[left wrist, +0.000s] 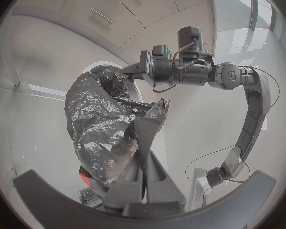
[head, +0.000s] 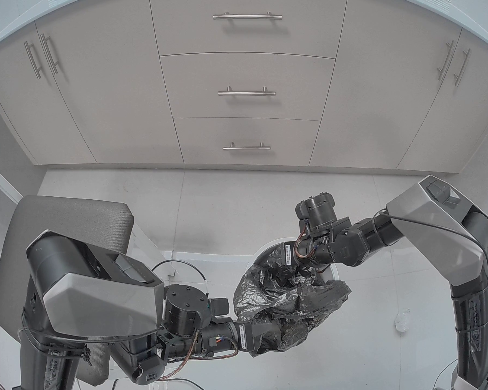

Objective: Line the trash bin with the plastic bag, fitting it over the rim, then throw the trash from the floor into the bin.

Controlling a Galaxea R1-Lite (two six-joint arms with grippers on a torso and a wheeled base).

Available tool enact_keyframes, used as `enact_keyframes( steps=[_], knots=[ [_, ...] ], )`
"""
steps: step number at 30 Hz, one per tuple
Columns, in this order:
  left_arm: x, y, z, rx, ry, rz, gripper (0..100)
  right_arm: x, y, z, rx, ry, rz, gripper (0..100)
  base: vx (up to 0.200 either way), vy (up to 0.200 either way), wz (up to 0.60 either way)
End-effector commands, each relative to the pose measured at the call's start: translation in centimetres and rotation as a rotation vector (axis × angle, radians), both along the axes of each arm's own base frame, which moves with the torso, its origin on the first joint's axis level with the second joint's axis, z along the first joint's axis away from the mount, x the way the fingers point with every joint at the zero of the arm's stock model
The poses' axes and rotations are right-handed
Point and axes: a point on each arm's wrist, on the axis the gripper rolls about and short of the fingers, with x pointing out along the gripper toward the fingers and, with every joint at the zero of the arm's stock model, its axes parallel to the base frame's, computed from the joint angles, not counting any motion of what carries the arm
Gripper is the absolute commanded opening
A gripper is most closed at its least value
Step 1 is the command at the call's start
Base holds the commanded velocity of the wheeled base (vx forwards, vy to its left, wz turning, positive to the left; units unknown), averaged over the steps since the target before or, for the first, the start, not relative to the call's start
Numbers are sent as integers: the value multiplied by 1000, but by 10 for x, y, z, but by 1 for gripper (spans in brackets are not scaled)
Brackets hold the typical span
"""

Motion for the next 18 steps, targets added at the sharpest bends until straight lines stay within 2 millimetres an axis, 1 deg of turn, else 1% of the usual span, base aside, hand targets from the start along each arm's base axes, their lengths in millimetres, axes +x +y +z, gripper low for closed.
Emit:
enact_keyframes(
  steps=[1, 3, 6, 7, 9, 11, 12, 13, 17, 18],
  knots=[
    [0, 0, 0, 0, 0, 0, 0, -2, 0, -11, -14, 24, 2, 0, 0, 0, 0],
    [1, -1, -1, 0, -2, 0, 0, -3, 0, -12, -18, 31, 3, 0, 0, 0, 0],
    [9, -3, -2, -10, -20, 12, 0, -9, 1, -19, -31, 53, 11, 0, 0, 0, 0],
    [9, -3, -2, -10, -20, 12, 0, -9, 1, -19, -31, 53, 11, 0, 0, 0, 0],
    [22, 2, -2, -22, -37, 43, 0, -10, 1, -26, -40, 68, 13, 0, 0, 0, 0],
    [24, 2, -3, -24, -37, 49, 0, -6, 1, -34, -42, 77, 10, 0, 0, 0, 0],
    [24, 2, -3, -24, -37, 49, 0, -6, 1, -34, -42, 77, 10, 0, 0, 0, 0],
    [24, 2, -3, -24, -37, 49, 0, -2, 2, -44, -47, 85, 7, 0, 0, 0, 0],
    [24, 2, -3, -24, -37, 49, 0, 4, 2, -54, -50, 90, 1, 0, 0, 0, 0],
    [24, 2, -3, -24, -37, 49, 0, 7, 2, -60, -52, 94, -2, 0, 0, 0, 0]
  ],
)
